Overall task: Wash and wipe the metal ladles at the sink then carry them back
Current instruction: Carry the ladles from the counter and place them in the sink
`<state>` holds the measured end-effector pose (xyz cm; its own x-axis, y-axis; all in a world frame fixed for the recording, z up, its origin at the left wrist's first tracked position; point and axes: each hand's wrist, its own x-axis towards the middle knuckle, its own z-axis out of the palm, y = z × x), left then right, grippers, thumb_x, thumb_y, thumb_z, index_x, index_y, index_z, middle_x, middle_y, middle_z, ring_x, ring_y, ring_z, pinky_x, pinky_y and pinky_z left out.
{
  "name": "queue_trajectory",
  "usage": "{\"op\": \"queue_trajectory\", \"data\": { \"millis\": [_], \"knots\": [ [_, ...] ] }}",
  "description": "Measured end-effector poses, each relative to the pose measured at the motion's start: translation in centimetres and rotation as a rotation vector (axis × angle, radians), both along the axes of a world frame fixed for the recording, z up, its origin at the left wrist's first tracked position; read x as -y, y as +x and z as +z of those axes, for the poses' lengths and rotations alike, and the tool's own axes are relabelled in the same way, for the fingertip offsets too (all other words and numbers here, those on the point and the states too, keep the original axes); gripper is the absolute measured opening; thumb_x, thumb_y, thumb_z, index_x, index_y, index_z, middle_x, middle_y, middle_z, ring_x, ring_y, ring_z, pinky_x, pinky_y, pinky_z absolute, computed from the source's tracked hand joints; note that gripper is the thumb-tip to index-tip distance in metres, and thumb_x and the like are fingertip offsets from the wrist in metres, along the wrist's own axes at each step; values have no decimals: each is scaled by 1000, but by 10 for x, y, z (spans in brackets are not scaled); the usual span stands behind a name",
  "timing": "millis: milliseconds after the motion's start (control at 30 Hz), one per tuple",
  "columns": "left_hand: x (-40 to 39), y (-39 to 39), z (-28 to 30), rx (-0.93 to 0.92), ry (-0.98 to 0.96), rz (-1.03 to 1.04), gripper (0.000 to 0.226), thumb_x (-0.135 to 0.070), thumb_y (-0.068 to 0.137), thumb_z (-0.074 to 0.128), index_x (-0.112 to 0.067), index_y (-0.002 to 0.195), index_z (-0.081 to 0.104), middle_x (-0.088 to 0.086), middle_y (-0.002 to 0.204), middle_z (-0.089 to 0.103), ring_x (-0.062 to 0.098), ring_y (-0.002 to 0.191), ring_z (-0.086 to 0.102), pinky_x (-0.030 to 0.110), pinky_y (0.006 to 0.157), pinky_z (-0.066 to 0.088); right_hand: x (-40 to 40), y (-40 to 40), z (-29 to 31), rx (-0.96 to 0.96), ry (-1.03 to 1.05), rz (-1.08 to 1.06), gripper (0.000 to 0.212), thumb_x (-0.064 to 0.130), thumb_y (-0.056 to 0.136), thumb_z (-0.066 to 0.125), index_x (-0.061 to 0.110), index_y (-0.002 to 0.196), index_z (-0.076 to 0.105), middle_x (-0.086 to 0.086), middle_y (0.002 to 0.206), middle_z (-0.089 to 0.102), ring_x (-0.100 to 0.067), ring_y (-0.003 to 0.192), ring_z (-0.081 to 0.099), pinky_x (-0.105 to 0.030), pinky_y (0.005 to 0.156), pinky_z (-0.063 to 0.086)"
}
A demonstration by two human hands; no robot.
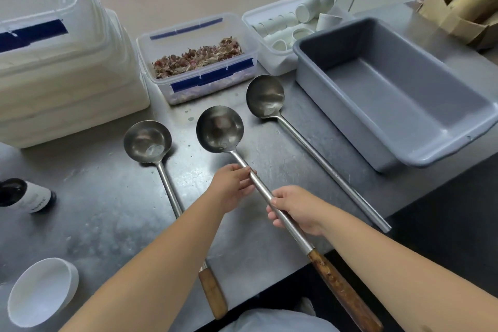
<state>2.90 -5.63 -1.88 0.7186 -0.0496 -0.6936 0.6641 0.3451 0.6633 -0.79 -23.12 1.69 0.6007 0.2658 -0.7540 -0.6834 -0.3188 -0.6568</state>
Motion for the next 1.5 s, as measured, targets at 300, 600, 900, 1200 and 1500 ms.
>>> {"op": "queue_trajectory", "data": {
  "millis": [300, 600, 900, 1200, 1500],
  "knots": [
    [59, -25, 16, -42, 4, -137, 2, -6, 96, 54, -6, 97, 56, 8, 91, 67, 20, 80, 66, 27, 67, 58, 60, -38, 25, 4, -38, -44, 23, 13, 101, 49, -3, 113, 61, -14, 95, 66, -16, 80, 68, -31, 78, 57],
    [140, -64, 25, -39, -4, -309, 7, -5, 96, 54, -2, 102, 54, 10, 88, 64, 21, 79, 67, 32, 79, 57, 136, -97, 43, 52, -137, -83, 24, 16, 100, 50, -2, 109, 64, -15, 98, 69, -14, 78, 68, -26, 74, 59],
    [241, -144, 33, -38, 12, -427, 4, -4, 95, 55, -2, 97, 58, 13, 96, 67, 23, 86, 69, 30, 69, 56, 228, -200, 49, 84, -204, -186, 18, 19, 98, 53, 10, 99, 68, -8, 99, 72, -13, 85, 72, -26, 75, 59],
    [356, -257, 19, -97, 47, -641, 34, -3, 90, 62, 4, 122, 53, 13, 98, 67, 18, 78, 71, 25, 58, 57, 318, -343, 43, 48, -206, -419, 18, 10, 95, 51, 4, 93, 67, -14, 97, 71, -16, 81, 71, -25, 68, 59],
    [484, -387, 16, -127, 69, -977, 16, 0, 93, 57, 4, 108, 57, 16, 92, 65, 22, 82, 68, 29, 64, 58, 395, -509, 25, -2, -218, -776, 15, 12, 95, 52, 8, 90, 66, -11, 91, 72, -16, 80, 72, -25, 65, 56]
  ]
}}
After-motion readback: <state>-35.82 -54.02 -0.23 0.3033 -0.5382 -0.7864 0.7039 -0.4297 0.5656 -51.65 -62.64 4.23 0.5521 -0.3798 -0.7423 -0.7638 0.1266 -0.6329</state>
